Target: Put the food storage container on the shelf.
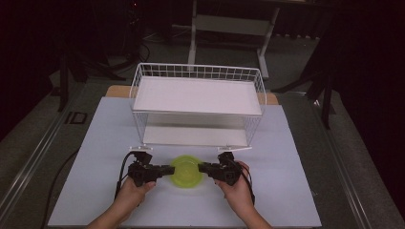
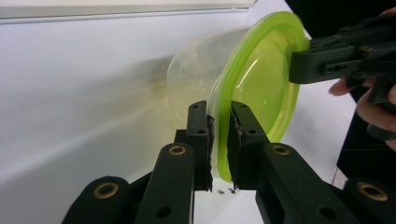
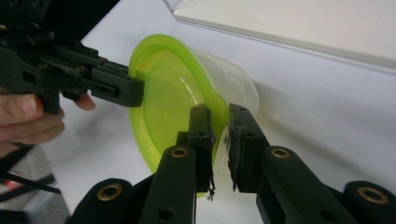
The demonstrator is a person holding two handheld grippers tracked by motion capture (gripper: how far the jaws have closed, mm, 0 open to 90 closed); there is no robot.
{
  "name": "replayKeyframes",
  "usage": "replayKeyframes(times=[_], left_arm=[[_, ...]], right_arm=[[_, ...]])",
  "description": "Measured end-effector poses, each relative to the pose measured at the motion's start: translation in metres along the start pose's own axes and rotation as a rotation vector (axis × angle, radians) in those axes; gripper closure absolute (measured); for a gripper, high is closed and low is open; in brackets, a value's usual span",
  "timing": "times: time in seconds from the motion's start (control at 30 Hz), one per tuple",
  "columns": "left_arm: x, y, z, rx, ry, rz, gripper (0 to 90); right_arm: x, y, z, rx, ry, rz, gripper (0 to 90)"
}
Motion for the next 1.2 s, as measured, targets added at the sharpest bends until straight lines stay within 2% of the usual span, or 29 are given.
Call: replayKeyframes(times=[0.4, 0.7, 0.83, 1.13, 1.2], left_arm=[[0.001, -0.012, -0.023, -0.001, -0.045, 0.010, 81.5], [-0.001, -0.021, -0.043, -0.014, -0.092, 0.028, 81.9], [-0.005, -0.020, -0.049, -0.011, -0.117, 0.032, 82.0], [-0.016, -0.014, -0.061, -0.020, -0.179, 0.012, 81.8], [-0.020, -0.013, -0.064, -0.014, -0.177, 0.009, 81.8]], right_arm=[[0.007, -0.011, -0.015, -0.004, -0.062, 0.051, 80.4], [0.013, -0.023, -0.030, 0.021, -0.110, 0.108, 80.0], [0.012, -0.029, -0.034, 0.014, -0.120, 0.127, 79.7], [0.004, -0.043, -0.039, 0.000, -0.130, 0.177, 79.5], [0.002, -0.047, -0.039, -0.008, -0.129, 0.186, 79.5]])
Point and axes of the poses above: each handheld gripper's, and its own axes: x roughly backward along the jaws, z roughly out of its underside, y roughly to its left, the point moved 6 cm from there along -x, roughly forward along the jaws, and after that the axes turned 14 degrees about x, right-handed, at the moved point
